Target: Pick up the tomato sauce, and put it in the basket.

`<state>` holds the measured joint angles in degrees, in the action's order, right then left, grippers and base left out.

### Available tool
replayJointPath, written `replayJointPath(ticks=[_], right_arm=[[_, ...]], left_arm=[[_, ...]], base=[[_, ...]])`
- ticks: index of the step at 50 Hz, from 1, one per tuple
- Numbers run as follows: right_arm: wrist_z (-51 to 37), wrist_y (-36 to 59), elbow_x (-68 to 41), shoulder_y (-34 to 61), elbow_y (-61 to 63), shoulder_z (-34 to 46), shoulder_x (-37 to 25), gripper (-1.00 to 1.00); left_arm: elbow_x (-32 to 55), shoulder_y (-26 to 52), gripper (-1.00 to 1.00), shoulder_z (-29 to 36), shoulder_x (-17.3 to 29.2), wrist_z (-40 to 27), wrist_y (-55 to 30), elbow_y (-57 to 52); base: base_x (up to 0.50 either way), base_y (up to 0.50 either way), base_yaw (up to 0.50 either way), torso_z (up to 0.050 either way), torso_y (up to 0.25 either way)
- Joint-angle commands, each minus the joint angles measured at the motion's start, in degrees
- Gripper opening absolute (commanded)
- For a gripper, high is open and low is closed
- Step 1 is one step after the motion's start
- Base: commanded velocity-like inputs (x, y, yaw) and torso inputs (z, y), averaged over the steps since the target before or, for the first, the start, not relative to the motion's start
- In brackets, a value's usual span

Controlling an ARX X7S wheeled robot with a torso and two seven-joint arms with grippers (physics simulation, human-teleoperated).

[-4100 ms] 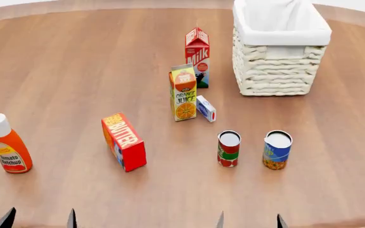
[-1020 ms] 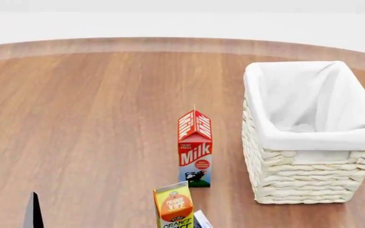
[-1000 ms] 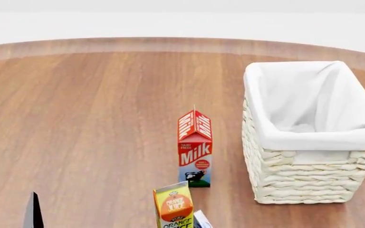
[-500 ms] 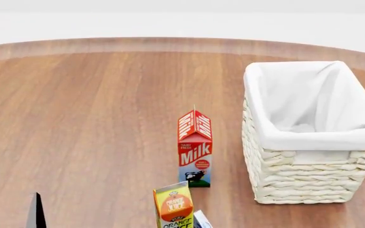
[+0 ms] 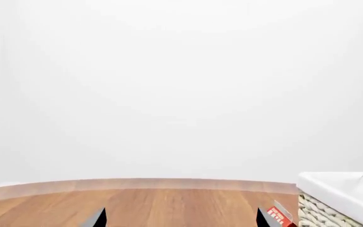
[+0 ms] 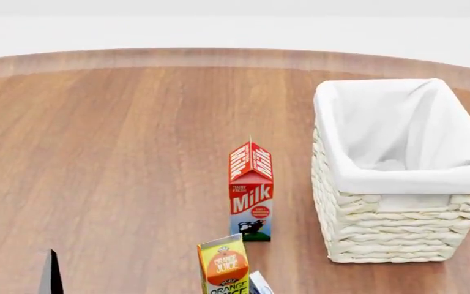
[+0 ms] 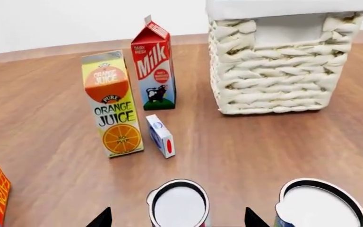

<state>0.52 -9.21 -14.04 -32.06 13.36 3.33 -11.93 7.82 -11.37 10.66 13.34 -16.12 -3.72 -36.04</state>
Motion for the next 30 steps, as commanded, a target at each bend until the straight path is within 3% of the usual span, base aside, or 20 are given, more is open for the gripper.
replayJointPath(ticks=[1,8,30], right_arm=[[-1.2,1.6,1.0,3.4,-2.3,1.1,0.3,1.00],[-1.3,-2.4,2.5,7.4,-10.9,1.9,1.2,1.00],[-3.0,1.4,3.7,15.3,-18.9,5.2,2.0,1.00]], left_arm=[[0.2,0.1,1.00,0.5,0.2,-0.3,0.2,0.5],[0.5,0.2,1.00,0.7,0.4,-0.4,0.1,0.6],[0.9,0.5,1.00,1.1,0.9,-1.1,0.0,0.7]], base=[[0.00,0.00,0.00,0.000,0.000],[0.00,0.00,0.00,0.000,0.000],[0.00,0.00,0.00,0.000,0.000]])
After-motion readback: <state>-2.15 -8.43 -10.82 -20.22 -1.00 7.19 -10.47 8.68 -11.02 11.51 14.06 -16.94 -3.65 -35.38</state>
